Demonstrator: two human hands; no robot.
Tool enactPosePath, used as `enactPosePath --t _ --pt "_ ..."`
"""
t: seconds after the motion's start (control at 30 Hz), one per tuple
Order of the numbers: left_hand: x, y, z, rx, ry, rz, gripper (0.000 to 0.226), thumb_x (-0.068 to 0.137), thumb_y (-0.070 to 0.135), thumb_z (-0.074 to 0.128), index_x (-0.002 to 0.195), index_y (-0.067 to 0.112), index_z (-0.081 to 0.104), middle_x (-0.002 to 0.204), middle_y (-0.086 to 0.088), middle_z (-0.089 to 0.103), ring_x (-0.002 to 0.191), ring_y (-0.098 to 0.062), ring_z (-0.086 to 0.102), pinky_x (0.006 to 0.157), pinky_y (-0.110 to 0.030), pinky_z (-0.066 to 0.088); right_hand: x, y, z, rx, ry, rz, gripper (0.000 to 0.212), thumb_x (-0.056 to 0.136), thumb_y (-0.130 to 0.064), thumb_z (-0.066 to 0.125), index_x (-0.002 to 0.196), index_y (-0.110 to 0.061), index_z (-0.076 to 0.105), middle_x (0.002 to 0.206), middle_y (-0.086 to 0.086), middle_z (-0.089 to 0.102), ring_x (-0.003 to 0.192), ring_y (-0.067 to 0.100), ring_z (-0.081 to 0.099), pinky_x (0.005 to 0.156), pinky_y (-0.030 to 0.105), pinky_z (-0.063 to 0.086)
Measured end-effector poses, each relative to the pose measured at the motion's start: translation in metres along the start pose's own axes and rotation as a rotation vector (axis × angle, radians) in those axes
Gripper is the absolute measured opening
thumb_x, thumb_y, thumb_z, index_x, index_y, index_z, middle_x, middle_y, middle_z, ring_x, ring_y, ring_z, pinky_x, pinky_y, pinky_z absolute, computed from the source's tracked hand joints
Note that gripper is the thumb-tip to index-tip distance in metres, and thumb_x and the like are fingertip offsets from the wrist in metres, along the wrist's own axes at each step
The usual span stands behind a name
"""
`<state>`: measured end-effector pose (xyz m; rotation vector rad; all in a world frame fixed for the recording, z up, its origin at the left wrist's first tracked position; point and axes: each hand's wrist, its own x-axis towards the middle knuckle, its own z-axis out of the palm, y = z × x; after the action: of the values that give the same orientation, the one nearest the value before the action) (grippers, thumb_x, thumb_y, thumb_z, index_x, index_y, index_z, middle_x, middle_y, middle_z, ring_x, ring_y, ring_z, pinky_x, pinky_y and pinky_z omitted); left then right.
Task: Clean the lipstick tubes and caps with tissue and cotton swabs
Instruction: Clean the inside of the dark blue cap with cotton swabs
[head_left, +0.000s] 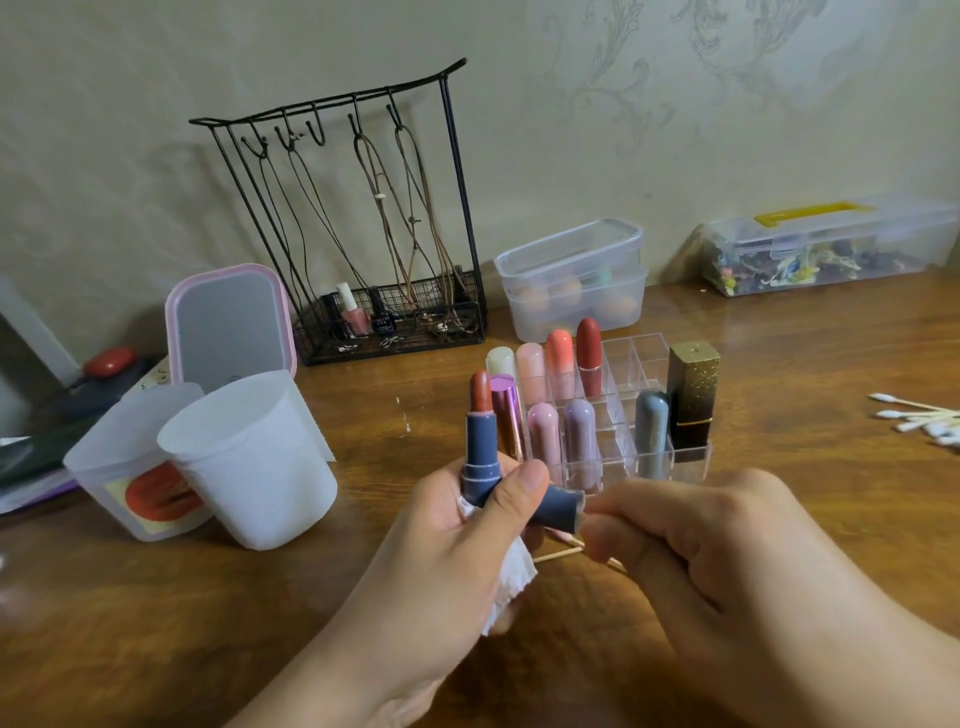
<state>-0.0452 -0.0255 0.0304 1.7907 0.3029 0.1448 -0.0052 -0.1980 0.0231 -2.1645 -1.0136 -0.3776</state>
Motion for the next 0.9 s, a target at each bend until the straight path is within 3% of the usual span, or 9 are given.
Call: enactPosePath --t 0.03,0.13,0.23,0.37,0.5,0.6,0.73,0.83,0.9 --pt "0.000 -0.001 -0.001 0.024 0.021 0.013 0.052 0.056 0.067 0.047 0.095 0.034 0.050 0.064 0.011 0.062 0.057 -0.002 0.061 0.059 -0.020 0.047 0.000 -0.002 -0.001 0.011 -0.040 -0.017 0.017 0.089 -0.045 0.054 0.073 -0.038 0.053 0.052 -0.026 0.038 0.045 -0.004 0.042 0.041 0.009 0.033" --pt "0.000 0.001 -0.001 -0.034 -0.028 0.004 0.050 0.059 0.063 0.051 0.097 0.031 0.052 0.051 0.007 0.055 0.041 -0.007 0.052 0.045 -0.020 0.041 0.001 0.002 -0.003 -0.008 -0.124 0.005 0.019 0.088 -0.049 0.052 0.070 -0.041 0.049 0.051 -0.019 0.044 0.046 0.003 0.046 0.041 0.016 0.035" --pt "0.001 0.003 -0.001 -0.164 -0.135 -0.043 0.049 0.065 0.054 0.059 0.100 0.020 0.054 0.052 0.002 0.051 0.041 -0.010 0.043 0.041 -0.022 0.036 0.004 0.010 -0.001 -0.074 -0.044 0.061 0.029 0.093 -0.045 0.051 0.065 -0.038 0.051 0.047 -0.016 0.042 0.049 0.006 0.048 0.039 0.014 0.033" --pt "0.002 0.002 -0.002 -0.150 -0.134 0.003 0.047 0.067 0.056 0.059 0.099 0.022 0.055 0.054 0.001 0.050 0.043 -0.010 0.045 0.045 -0.024 0.037 0.002 0.010 0.003 -0.048 0.086 0.074 0.026 0.094 -0.041 0.056 0.068 -0.035 0.055 0.047 -0.020 0.045 0.049 0.001 0.051 0.040 0.010 0.035" --pt "0.002 -0.002 -0.004 -0.068 -0.035 0.066 0.050 0.061 0.065 0.056 0.097 0.029 0.056 0.053 0.011 0.054 0.047 -0.005 0.051 0.053 -0.025 0.038 0.001 0.001 0.001 0.038 -0.042 0.021 0.020 0.090 -0.051 0.049 0.072 -0.041 0.053 0.049 -0.019 0.045 0.043 0.000 0.047 0.039 0.013 0.035" --pt "0.002 -0.002 -0.003 -0.144 -0.097 0.039 0.054 0.062 0.061 0.060 0.100 0.023 0.056 0.055 0.004 0.052 0.045 -0.009 0.047 0.047 -0.025 0.037 0.003 0.004 -0.002 -0.013 -0.123 0.055 0.025 0.092 -0.046 0.054 0.069 -0.036 0.054 0.053 -0.014 0.051 0.049 0.009 0.051 0.042 0.020 0.038" --pt "0.002 0.001 -0.003 -0.180 -0.178 0.011 0.052 0.063 0.056 0.061 0.101 0.021 0.055 0.055 0.000 0.050 0.044 -0.010 0.044 0.043 -0.022 0.036 0.006 0.004 -0.001 0.003 -0.044 0.171 0.034 0.090 -0.045 0.051 0.058 -0.034 0.048 0.059 -0.021 0.057 0.061 -0.002 0.054 0.050 0.012 0.040" --pt "0.002 0.001 -0.002 -0.046 -0.103 0.085 0.046 0.061 0.060 0.056 0.094 0.027 0.054 0.056 0.003 0.055 0.047 -0.008 0.055 0.046 -0.019 0.044 0.003 -0.006 -0.004 0.076 -0.051 0.131 0.038 0.089 -0.055 0.036 0.066 -0.028 0.050 0.068 -0.011 0.059 0.062 0.007 0.055 0.050 0.015 0.039" --pt "0.002 0.000 -0.005 0.014 -0.028 0.107 0.038 0.063 0.059 0.051 0.088 0.031 0.052 0.064 0.013 0.061 0.056 0.004 0.059 0.048 -0.009 0.045 0.002 -0.010 -0.008 0.128 -0.107 0.080 0.029 0.093 -0.044 0.038 0.074 -0.025 0.049 0.066 -0.004 0.056 0.060 0.015 0.052 0.050 0.019 0.037"
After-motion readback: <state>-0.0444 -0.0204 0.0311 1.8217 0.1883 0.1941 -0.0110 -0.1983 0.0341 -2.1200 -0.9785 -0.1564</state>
